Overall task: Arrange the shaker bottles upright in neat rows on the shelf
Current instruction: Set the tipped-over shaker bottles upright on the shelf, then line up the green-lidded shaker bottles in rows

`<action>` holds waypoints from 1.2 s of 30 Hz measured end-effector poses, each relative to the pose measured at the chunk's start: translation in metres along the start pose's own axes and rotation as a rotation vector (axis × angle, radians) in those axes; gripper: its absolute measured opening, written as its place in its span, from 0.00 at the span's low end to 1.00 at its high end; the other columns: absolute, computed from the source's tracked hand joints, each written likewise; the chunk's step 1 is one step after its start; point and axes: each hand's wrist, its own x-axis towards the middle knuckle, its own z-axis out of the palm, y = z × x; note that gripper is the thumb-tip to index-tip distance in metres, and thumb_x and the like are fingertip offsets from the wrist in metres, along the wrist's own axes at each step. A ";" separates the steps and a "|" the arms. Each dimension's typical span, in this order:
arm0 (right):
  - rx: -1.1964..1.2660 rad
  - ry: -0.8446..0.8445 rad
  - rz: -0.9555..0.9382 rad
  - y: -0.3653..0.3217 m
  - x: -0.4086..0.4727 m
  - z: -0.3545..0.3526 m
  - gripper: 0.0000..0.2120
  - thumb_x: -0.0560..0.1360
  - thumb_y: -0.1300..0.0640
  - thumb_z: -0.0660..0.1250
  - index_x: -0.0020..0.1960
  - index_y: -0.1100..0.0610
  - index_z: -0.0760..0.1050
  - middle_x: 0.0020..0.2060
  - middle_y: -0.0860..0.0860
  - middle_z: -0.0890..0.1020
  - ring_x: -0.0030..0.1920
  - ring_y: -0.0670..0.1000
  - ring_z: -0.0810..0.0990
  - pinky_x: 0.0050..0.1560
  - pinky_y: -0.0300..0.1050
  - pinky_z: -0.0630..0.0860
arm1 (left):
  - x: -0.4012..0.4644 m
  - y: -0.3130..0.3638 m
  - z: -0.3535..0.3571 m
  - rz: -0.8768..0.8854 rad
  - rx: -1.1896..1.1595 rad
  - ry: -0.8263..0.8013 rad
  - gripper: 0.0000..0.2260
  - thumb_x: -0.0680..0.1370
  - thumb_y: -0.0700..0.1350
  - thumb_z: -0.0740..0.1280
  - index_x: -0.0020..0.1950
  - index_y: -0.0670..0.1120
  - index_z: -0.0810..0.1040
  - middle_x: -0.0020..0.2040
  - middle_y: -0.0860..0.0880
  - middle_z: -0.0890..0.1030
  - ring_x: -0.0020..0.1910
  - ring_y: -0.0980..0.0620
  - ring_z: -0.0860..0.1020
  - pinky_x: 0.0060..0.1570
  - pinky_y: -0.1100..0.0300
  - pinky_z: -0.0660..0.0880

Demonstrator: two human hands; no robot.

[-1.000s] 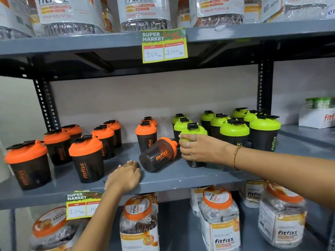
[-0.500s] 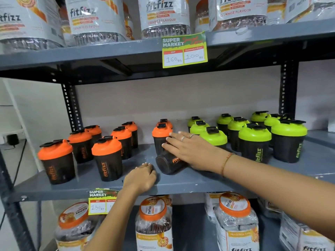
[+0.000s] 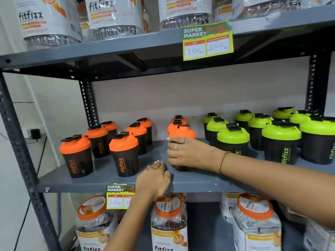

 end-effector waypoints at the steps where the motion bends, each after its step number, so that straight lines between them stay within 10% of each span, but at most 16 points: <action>1: -0.075 -0.012 -0.063 -0.005 0.003 0.000 0.11 0.75 0.61 0.62 0.50 0.50 0.81 0.49 0.49 0.84 0.55 0.54 0.82 0.75 0.55 0.63 | 0.000 0.000 0.001 0.001 0.000 0.004 0.22 0.80 0.52 0.50 0.67 0.44 0.71 0.71 0.45 0.71 0.69 0.46 0.70 0.66 0.51 0.67; 8: -0.304 -0.097 -0.086 -0.022 0.004 -0.001 0.17 0.76 0.57 0.66 0.64 0.52 0.79 0.59 0.48 0.82 0.65 0.55 0.76 0.76 0.66 0.37 | 0.000 -0.002 0.003 0.021 -0.005 0.022 0.22 0.80 0.51 0.49 0.68 0.45 0.71 0.74 0.44 0.68 0.70 0.44 0.69 0.67 0.52 0.66; 16: -0.152 0.091 0.062 -0.015 -0.030 -0.030 0.22 0.79 0.60 0.59 0.73 0.56 0.68 0.71 0.56 0.75 0.74 0.58 0.69 0.78 0.59 0.53 | 0.002 -0.007 0.006 0.039 0.009 0.003 0.24 0.80 0.51 0.48 0.73 0.45 0.67 0.75 0.44 0.66 0.73 0.46 0.66 0.72 0.52 0.62; 21: 0.326 0.373 0.667 -0.005 -0.092 -0.058 0.34 0.71 0.63 0.65 0.77 0.57 0.63 0.75 0.58 0.68 0.77 0.60 0.62 0.78 0.56 0.55 | 0.000 -0.003 -0.003 0.004 -0.074 -0.017 0.24 0.79 0.55 0.50 0.73 0.48 0.66 0.75 0.47 0.67 0.72 0.47 0.67 0.68 0.52 0.63; 26: 0.818 0.353 1.402 -0.031 -0.135 -0.045 0.50 0.69 0.55 0.77 0.81 0.57 0.50 0.80 0.55 0.54 0.81 0.53 0.50 0.78 0.50 0.49 | 0.007 0.017 -0.020 -0.095 -0.944 -0.060 0.49 0.62 0.62 0.76 0.76 0.54 0.56 0.71 0.52 0.69 0.68 0.50 0.71 0.67 0.52 0.67; 32: 1.349 0.169 1.627 -0.036 -0.148 -0.008 0.64 0.62 0.43 0.81 0.81 0.51 0.40 0.79 0.54 0.62 0.78 0.56 0.61 0.75 0.58 0.61 | 0.019 0.036 -0.011 -0.113 -1.036 0.020 0.37 0.60 0.54 0.81 0.62 0.55 0.65 0.53 0.58 0.77 0.51 0.62 0.74 0.46 0.62 0.71; 36: 1.488 0.042 1.582 -0.028 -0.150 0.006 0.49 0.59 0.41 0.82 0.72 0.50 0.61 0.65 0.48 0.77 0.66 0.52 0.75 0.64 0.51 0.73 | 0.021 0.032 -0.012 -0.110 -1.057 0.048 0.32 0.61 0.51 0.82 0.58 0.55 0.69 0.51 0.58 0.78 0.51 0.62 0.76 0.44 0.65 0.71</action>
